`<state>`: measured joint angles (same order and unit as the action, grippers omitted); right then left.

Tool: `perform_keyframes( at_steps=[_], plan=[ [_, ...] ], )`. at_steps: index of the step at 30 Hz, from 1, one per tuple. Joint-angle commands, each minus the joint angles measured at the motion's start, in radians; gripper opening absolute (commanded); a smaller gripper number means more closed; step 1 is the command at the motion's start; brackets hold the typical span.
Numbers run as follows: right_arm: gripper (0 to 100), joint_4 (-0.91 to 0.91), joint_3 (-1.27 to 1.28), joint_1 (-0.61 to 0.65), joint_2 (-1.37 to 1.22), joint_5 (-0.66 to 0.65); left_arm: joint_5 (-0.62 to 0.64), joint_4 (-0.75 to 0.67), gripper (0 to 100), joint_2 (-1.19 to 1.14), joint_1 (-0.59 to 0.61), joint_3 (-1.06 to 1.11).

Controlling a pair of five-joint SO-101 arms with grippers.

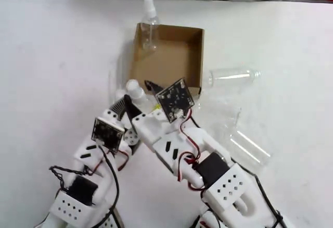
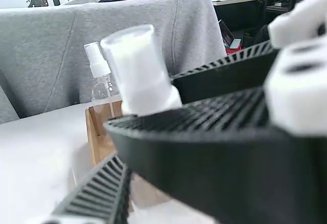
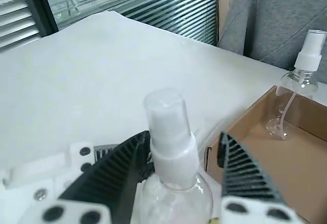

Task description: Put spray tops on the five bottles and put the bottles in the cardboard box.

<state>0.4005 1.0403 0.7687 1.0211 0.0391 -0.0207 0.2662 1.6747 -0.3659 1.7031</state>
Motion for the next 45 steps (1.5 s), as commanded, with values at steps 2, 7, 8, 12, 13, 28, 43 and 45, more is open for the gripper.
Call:
perform_keyframes(
  at_steps=[2,7,8,12,13,28,43,45],
  plan=[
    [21.4,0.025,-0.054,0.007,0.022,0.008,-0.005,0.002,2,0.022,-0.007,-0.005],
    [21.5,0.117,-0.150,0.007,0.022,0.008,-0.005,0.002,2,0.022,-0.007,-0.005],
    [21.5,0.139,-0.172,0.007,0.022,0.008,-0.005,0.002,2,0.022,-0.007,-0.005],
    [21.5,0.206,-0.258,-0.004,0.022,0.008,-0.005,0.002,2,0.022,-0.007,-0.005],
    [21.5,0.217,-0.279,-0.012,0.022,0.008,-0.005,0.002,2,0.022,-0.007,-0.005],
    [3.9,0.245,-0.388,-0.038,0.019,0.000,-0.005,0.002,2,0.022,-0.007,-0.005],
    [1.5,0.246,-0.356,-0.031,-0.068,0.005,-0.005,0.002,2,0.022,-0.007,-0.005],
    [1.5,0.252,-0.353,-0.042,-0.058,0.002,-0.005,0.002,2,0.022,-0.007,-0.005]
  ],
)
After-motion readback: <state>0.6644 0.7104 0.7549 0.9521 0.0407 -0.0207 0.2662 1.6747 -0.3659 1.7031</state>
